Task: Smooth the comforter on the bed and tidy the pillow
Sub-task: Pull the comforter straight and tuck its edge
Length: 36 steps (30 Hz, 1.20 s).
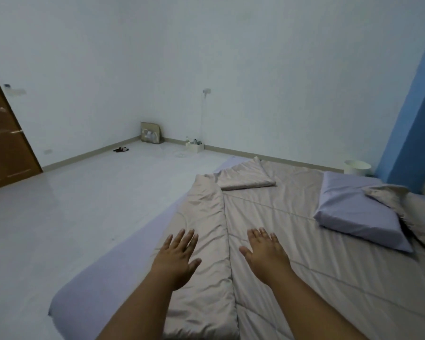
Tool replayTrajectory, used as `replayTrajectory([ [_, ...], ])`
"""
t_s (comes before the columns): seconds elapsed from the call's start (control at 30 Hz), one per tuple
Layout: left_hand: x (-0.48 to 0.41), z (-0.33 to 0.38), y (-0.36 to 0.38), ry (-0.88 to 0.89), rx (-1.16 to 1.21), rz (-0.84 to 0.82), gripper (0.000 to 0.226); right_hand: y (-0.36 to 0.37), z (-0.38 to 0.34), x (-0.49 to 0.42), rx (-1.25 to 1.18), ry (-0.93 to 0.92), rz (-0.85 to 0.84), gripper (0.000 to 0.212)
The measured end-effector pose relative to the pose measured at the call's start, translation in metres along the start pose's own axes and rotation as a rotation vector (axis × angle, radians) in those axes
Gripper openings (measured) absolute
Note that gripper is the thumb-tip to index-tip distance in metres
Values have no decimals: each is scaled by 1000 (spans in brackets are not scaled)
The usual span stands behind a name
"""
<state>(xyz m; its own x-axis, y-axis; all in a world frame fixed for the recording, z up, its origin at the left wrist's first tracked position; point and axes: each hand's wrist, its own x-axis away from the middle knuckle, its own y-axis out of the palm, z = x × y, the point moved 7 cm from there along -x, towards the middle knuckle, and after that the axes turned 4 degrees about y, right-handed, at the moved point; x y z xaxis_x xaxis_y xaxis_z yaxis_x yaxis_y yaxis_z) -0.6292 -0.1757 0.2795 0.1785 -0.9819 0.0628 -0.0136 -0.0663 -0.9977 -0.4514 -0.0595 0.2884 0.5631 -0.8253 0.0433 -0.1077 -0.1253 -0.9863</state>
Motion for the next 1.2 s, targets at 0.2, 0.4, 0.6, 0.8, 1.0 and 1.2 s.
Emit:
replayTrajectory([
  [0.2, -32, -15, -2, 61, 29, -1, 92, -1, -22, -27, 42, 4, 4, 67],
  [0.4, -107, -64, -10, 154, 72, 46, 114, -12, -42, -94, 21, 142, 109, 63],
  [0.6, -153, -120, 21, 350, 33, -60, 109, 47, -97, -131, -40, 376, 11, 61],
  [0.8, -185, -166, 29, 416, 23, -99, 122, 51, -140, -156, -57, 424, 18, 59],
  [1.0, -190, -174, 38, 455, -34, -154, 68, 62, -135, -169, 43, 500, -2, 45],
  [1.2, -225, -201, 8, 594, -50, -96, 56, 54, -161, -190, 114, 615, 41, 30],
])
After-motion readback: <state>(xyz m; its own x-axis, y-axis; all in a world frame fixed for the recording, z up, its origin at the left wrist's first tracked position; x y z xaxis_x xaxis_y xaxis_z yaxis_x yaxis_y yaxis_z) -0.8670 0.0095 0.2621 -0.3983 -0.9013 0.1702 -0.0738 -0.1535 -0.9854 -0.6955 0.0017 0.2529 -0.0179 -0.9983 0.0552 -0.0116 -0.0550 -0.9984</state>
